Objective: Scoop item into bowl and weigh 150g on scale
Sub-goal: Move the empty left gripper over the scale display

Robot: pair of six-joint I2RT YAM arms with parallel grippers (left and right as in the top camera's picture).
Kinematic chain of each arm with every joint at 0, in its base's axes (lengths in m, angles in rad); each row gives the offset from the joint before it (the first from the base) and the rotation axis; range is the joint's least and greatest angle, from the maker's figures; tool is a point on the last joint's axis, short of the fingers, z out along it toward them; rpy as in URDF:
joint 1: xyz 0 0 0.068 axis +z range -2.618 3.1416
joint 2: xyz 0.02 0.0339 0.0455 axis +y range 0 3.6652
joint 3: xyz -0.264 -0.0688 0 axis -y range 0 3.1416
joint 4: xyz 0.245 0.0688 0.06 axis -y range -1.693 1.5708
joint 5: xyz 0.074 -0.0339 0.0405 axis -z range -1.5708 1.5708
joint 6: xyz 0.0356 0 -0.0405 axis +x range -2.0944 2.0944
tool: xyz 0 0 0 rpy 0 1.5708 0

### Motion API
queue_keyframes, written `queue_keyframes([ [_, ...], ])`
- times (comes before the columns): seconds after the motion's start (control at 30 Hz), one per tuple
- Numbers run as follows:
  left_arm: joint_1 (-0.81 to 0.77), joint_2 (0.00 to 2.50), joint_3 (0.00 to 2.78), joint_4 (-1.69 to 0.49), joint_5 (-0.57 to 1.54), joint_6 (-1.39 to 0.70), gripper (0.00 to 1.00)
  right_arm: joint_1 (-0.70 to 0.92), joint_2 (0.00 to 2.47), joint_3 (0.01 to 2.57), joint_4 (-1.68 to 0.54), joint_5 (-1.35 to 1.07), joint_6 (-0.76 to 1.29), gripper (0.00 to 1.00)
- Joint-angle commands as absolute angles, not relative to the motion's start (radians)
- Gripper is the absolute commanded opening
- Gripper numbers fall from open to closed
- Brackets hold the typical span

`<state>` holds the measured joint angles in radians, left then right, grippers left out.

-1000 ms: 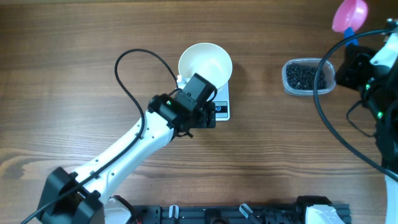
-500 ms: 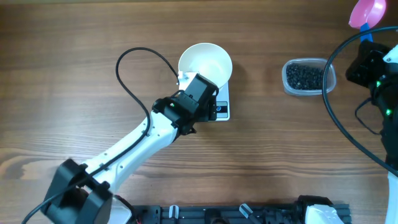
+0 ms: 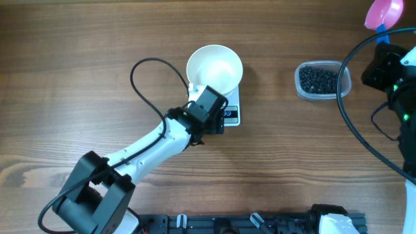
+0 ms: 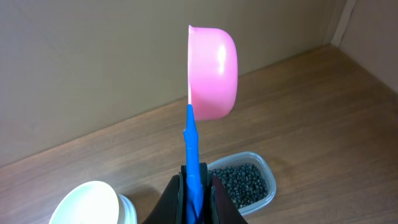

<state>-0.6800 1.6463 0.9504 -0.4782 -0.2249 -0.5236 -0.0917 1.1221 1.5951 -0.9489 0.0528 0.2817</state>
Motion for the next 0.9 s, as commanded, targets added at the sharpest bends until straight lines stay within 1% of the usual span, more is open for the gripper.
queue_keyframes([
  [0.0, -0.678, 1.656, 0.913, -0.425, -0.2, -0.497, 1.0, -0.096, 1.123, 1.618, -0.946, 0.044, 0.262, 0.04],
  [0.2, -0.678, 1.657, 0.914, -0.346, -0.2, -0.501, 1.0, -0.096, 1.123, 1.618, -0.951, 0.044, 0.262, 0.04],
  [0.37, -0.679, 1.657, 0.914, -0.34, -0.271, -0.506, 1.0, -0.096, 1.123, 1.618, -0.965, 0.044, 0.262, 0.04],
  [0.57, -0.678, 1.657, 0.918, -0.327, -0.275, -0.51, 1.0, -0.096, 1.123, 1.618, -0.966, 0.044, 0.262, 0.04],
  [0.67, -0.678, 1.657, 0.943, -0.341, -0.273, -0.51, 1.0, -0.096, 1.123, 1.618, -0.965, 0.044, 0.262, 0.04],
  [0.8, -0.678, 1.657, 1.021, -0.434, -0.248, -0.509, 1.0, -0.096, 1.123, 1.618, -0.965, 0.044, 0.262, 0.04],
  [0.87, -0.677, 1.662, 1.025, -0.439, -0.253, -0.509, 1.0, -0.096, 1.123, 1.618, -0.965, 0.044, 0.261, 0.04],
])
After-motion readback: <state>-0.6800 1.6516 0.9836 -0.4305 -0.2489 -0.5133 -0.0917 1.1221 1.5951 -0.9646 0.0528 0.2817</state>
